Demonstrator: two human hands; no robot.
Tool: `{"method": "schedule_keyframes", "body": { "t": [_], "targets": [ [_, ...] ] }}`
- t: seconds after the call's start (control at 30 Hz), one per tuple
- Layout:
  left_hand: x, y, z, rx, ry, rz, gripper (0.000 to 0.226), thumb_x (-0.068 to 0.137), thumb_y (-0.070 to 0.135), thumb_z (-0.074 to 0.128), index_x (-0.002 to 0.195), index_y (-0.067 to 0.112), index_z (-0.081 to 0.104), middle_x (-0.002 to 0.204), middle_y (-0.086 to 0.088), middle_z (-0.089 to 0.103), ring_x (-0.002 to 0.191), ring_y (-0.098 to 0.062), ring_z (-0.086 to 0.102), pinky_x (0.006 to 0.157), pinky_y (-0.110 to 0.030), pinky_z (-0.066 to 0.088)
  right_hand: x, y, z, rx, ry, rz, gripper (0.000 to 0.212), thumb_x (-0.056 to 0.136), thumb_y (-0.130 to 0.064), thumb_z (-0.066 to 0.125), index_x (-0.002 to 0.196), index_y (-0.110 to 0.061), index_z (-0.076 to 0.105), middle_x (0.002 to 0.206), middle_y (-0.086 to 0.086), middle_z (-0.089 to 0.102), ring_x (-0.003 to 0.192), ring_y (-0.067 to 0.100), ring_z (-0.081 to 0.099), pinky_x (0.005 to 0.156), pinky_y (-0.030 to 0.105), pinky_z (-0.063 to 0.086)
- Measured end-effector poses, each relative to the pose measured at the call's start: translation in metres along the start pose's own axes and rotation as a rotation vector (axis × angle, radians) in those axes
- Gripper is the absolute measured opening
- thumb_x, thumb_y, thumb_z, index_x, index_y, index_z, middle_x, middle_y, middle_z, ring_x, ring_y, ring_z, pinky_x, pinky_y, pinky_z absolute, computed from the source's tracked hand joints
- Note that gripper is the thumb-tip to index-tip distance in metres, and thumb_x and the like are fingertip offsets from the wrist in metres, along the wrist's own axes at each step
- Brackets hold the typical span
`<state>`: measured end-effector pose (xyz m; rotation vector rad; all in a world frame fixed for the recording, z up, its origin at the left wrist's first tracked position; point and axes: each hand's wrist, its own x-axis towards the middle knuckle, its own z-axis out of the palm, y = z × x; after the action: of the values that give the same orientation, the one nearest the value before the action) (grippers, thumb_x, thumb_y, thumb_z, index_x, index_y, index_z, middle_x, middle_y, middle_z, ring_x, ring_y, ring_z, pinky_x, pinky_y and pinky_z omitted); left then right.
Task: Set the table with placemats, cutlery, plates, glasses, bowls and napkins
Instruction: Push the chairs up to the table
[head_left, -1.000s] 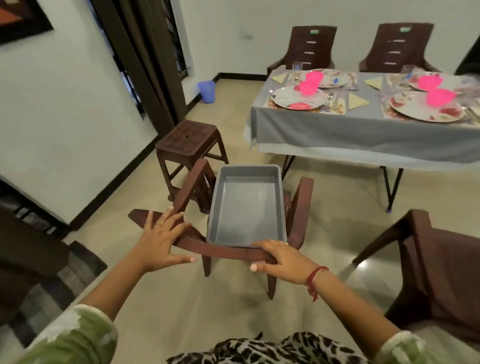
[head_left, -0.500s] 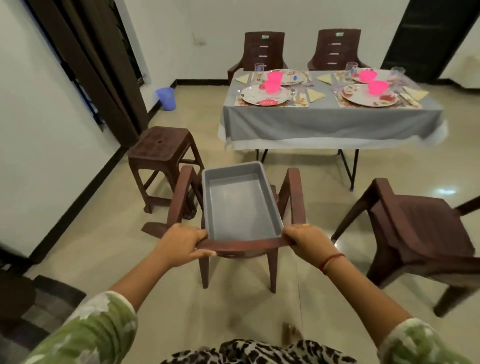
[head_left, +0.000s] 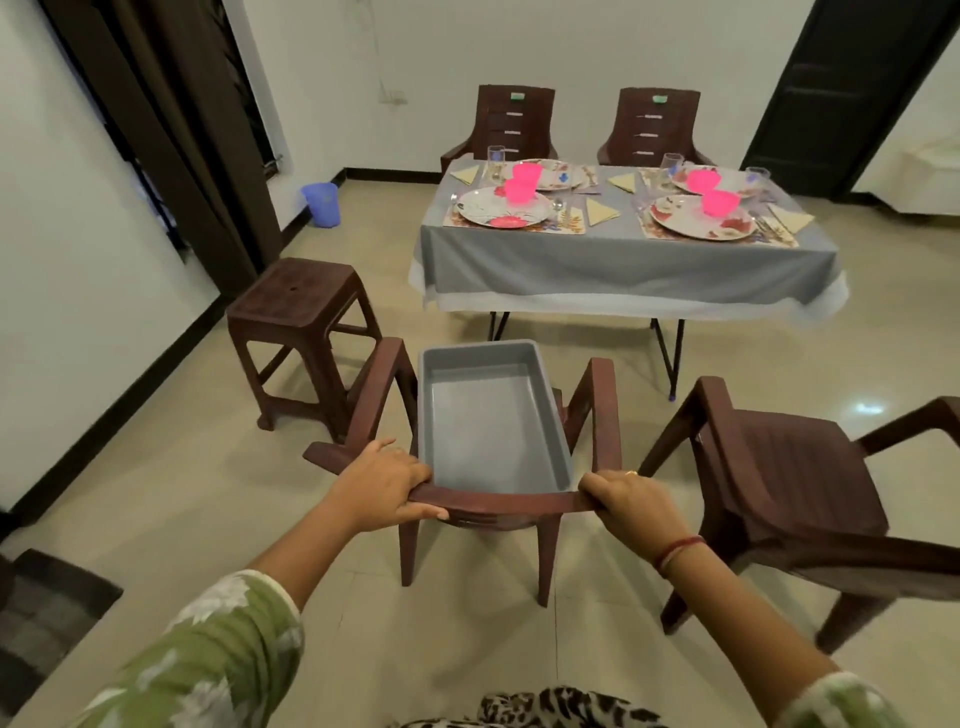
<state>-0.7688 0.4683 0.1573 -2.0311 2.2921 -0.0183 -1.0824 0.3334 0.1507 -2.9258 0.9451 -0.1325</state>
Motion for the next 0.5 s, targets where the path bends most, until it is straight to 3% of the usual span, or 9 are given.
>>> {"method": "schedule_keyframes", "body": {
  "t": [0.2,0.33,0.5],
  "targets": [
    [0.049,-0.014,0.008,-0.012,-0.033,0.009,0.087,0.073,0.088,0.006,0.097,0.027,0.063,0.086,0.012,0.063,0.085,-0.009,0.061,0.105,-0.036,0.028,0.022,0.035,0.017,0.031,0.05,0.048,0.023,0.076,-0.016,0.075,0.089,-0.022,0.058,0.076,-0.004,0.063,0.064,0.016,0.061,0.056,0.03,0.056],
    [0.074,-0.039,0.011,-0.053,0.013,-0.008,0.09,0.071,0.091,0.006,0.093,0.025,0.062,0.078,0.01,0.061,0.07,-0.01,0.058,0.073,-0.029,0.047,0.051,0.043,0.022,0.087,0.086,0.045,0.016,0.083,-0.019,0.068,0.093,-0.02,0.055,0.086,0.0,0.06,0.071,0.018,0.058,0.058,0.029,0.055],
    [0.127,-0.061,0.016,-0.029,0.143,0.003,0.081,0.076,0.088,0.013,0.081,0.024,0.062,0.067,0.01,0.058,0.056,-0.008,0.053,0.05,-0.021,0.039,0.101,0.085,0.03,0.126,0.09,0.112,0.016,0.086,-0.015,0.063,0.098,-0.02,0.052,0.093,-0.001,0.055,0.081,0.019,0.054,0.064,0.032,0.055]
  ]
}}
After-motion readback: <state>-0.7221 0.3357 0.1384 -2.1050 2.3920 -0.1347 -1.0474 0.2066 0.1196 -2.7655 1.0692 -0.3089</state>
